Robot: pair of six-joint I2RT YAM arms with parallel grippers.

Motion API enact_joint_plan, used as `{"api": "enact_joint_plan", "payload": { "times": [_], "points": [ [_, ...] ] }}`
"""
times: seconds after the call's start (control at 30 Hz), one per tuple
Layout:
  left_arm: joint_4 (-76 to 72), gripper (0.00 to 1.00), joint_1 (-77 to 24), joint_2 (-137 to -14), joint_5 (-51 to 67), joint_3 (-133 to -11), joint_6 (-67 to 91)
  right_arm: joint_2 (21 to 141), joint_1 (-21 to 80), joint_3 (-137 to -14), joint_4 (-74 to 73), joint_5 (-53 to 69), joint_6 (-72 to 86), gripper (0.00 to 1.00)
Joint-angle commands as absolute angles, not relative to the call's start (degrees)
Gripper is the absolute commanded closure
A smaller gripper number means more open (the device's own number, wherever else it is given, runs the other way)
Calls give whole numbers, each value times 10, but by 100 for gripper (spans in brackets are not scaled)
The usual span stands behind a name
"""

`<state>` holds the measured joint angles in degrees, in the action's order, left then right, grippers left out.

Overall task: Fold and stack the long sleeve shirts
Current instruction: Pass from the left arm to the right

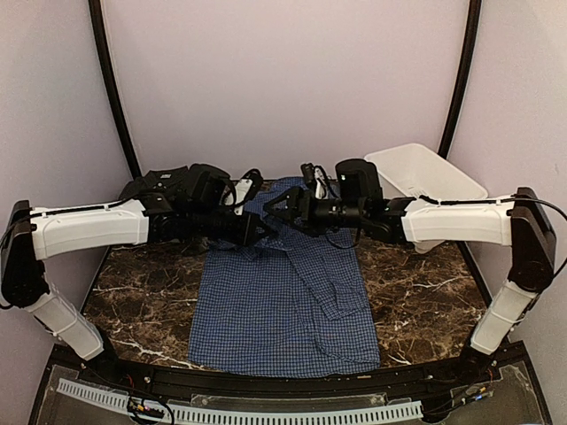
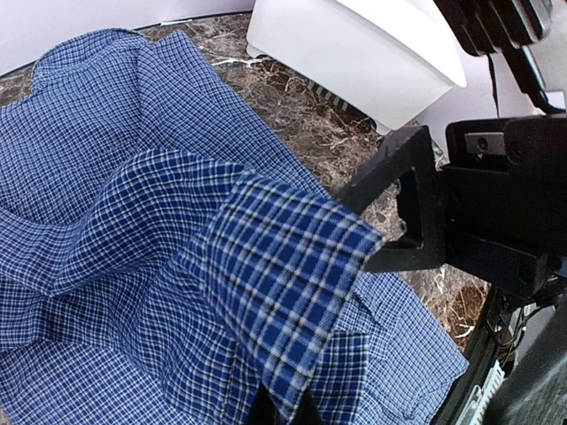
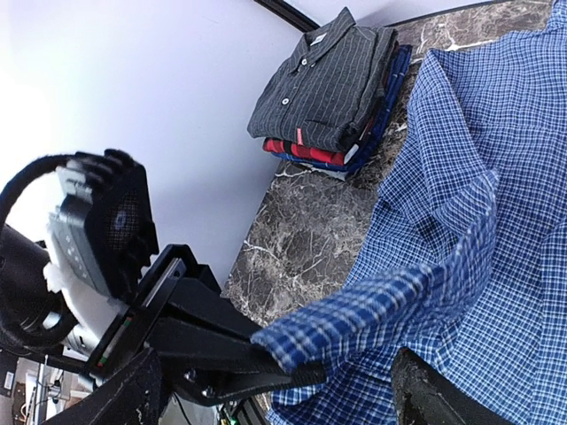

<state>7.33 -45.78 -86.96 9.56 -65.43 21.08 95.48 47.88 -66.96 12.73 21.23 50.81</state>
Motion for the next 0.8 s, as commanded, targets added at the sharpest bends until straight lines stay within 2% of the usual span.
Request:
{"api": "enact_joint_plan", "payload": {
  "times": [0.0, 0.2, 0.53, 0.67, 0.77],
  "points": [
    [65, 100, -477, -877, 79, -660, 189, 980, 469, -696, 154, 221, 530, 15],
    [85, 100, -506, -889, 10, -675, 160, 992, 467, -693, 146, 221, 541, 22],
    [99, 100, -533, -902, -71, -683, 149, 997, 465, -695, 101, 213, 532, 49],
    [96, 100, -534, -893, -82, -678, 149, 997, 464, -692, 87, 211, 526, 53],
    [95, 100, -539, -891, -84, -677, 141, 999, 464, -693, 76, 210, 523, 50]
  ]
}}
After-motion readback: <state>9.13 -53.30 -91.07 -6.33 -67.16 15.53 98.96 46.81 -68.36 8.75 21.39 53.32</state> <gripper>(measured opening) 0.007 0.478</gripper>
